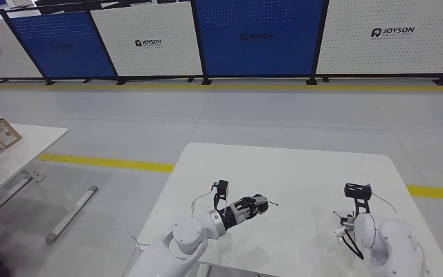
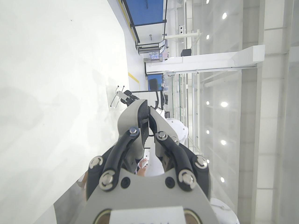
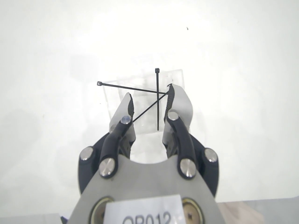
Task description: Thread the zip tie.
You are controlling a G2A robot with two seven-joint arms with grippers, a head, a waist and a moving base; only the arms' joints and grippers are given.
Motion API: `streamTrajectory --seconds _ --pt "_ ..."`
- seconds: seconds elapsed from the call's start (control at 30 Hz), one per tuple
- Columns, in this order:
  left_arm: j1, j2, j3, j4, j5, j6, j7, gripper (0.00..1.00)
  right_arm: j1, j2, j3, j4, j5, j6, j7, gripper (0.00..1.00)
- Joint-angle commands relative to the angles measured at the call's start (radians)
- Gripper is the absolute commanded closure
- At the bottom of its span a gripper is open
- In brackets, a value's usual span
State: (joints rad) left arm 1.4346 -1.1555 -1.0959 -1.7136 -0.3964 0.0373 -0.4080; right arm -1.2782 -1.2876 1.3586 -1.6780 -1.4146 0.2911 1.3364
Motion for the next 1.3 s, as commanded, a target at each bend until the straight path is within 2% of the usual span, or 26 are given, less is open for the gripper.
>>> streamTrajectory --seconds 0.0,0.13,0.6,0.63,0.7,0.8,1.07,1.27 --pt "0.000 0.000 0.000 0.000 0.000 0.000 0.000 1.00 0.004 -0.001 -0.001 0.004 -0.002 0.001 0.003 0.75" --pt "0.000 0.000 0.000 0.000 0.000 0.000 0.000 1.00 0.008 -0.003 -0.003 0.010 -0.008 0.000 0.009 0.80" --pt "0.000 0.000 0.000 0.000 0.000 0.000 0.000 1.00 0.023 -0.009 -0.003 0.034 -0.025 0.009 0.024 0.84" --pt "0.000 0.000 0.000 0.000 0.000 0.000 0.000 1.00 0.025 -0.010 -0.004 0.037 -0.026 0.009 0.025 0.88" --pt "0.000 0.000 0.000 0.000 0.000 0.000 0.000 1.00 0.030 -0.011 -0.003 0.045 -0.026 0.009 0.028 0.90" --pt "0.000 0.000 0.000 0.000 0.000 0.000 0.000 1.00 0.037 -0.012 -0.003 0.056 -0.025 0.008 0.030 1.00" --pt "0.000 0.000 0.000 0.000 0.000 0.000 0.000 1.00 0.035 -0.015 0.000 0.053 -0.027 0.004 0.031 1.00" --pt "0.000 0.000 0.000 0.000 0.000 0.000 0.000 1.00 0.003 -0.015 0.014 0.009 -0.019 -0.004 0.015 1.00"
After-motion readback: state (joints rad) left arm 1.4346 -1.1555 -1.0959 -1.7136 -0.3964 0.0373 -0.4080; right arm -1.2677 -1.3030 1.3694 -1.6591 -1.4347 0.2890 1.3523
